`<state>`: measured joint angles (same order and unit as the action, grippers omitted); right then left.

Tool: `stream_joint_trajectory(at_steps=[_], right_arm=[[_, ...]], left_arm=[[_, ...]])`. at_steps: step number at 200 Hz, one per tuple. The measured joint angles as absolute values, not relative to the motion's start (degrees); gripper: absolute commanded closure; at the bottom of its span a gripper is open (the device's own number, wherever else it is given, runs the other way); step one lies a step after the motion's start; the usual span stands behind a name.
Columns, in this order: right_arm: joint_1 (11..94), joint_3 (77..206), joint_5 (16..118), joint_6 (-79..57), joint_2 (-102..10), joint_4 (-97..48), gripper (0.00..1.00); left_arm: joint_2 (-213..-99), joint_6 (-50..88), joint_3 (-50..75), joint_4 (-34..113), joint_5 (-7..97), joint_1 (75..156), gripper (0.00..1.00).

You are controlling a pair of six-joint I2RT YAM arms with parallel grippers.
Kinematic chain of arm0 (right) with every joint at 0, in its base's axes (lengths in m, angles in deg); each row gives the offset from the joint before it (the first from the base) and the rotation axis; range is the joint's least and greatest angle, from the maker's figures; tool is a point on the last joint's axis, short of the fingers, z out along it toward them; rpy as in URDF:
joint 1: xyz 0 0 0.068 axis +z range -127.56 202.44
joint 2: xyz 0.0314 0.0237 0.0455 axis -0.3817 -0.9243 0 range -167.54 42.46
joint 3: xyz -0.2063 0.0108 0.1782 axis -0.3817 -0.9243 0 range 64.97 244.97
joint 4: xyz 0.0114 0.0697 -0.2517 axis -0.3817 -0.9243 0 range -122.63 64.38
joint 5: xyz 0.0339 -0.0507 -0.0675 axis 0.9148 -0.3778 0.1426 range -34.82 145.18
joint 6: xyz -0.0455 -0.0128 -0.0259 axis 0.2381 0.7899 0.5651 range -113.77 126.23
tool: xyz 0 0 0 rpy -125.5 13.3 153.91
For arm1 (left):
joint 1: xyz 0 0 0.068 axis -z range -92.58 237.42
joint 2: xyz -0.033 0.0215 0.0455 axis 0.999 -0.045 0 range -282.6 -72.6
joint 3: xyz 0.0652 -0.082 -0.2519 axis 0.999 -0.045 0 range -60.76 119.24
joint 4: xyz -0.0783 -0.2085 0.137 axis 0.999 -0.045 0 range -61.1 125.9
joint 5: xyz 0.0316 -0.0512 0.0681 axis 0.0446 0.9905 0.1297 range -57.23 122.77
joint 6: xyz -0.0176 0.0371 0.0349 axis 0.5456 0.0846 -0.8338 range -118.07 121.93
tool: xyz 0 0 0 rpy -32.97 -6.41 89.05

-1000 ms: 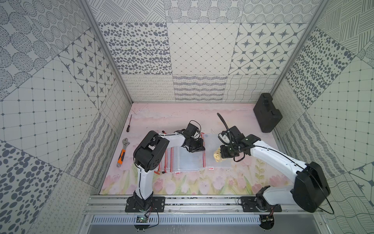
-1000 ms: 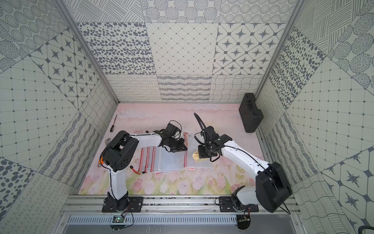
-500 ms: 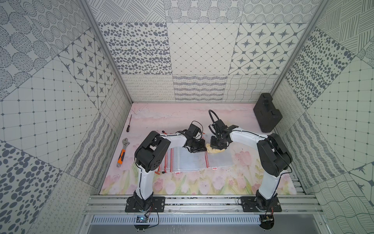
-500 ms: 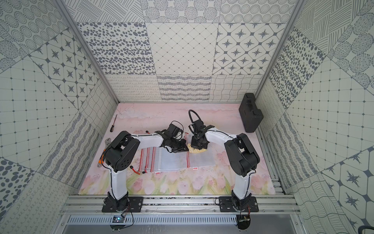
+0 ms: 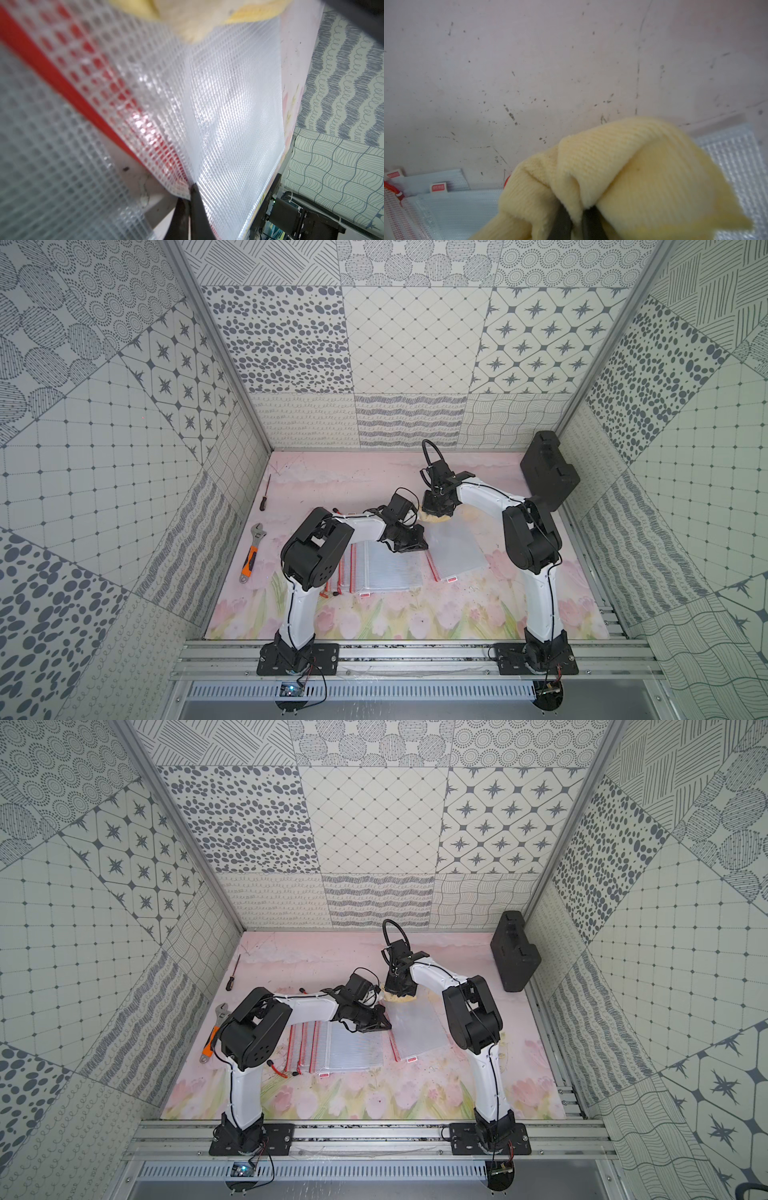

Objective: Wipe the document bag
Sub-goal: Wipe the dirt from the document bag.

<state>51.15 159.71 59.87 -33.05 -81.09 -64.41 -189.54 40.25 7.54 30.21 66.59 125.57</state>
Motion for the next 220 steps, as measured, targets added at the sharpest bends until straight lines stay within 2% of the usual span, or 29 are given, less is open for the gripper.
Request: stream_joint_trajectory(at_steps=[73,137,203,220], right_arm=[[50.2,147.4,71.5,-37.3,-74.0,-54.8,1.0],[47.9,146.4,72.5,-38.5,-74.7,-53.8,1.0],[31.8,132.2,67.5,-35.5,-63.5,-55.5,1.0],[30.8,131.2,65.4,-35.0,-62.0,-56.9,1.0]], left_arm=[[-191.6,40.0,9.0,31.0,69.3,125.6,1.0],[-191.7,40.0,8.8,31.9,69.6,125.6,1.0],[-192.0,40.6,6.7,36.1,72.2,124.6,1.0],[-192.4,40.8,6.7,36.6,73.4,124.4,1.0]])
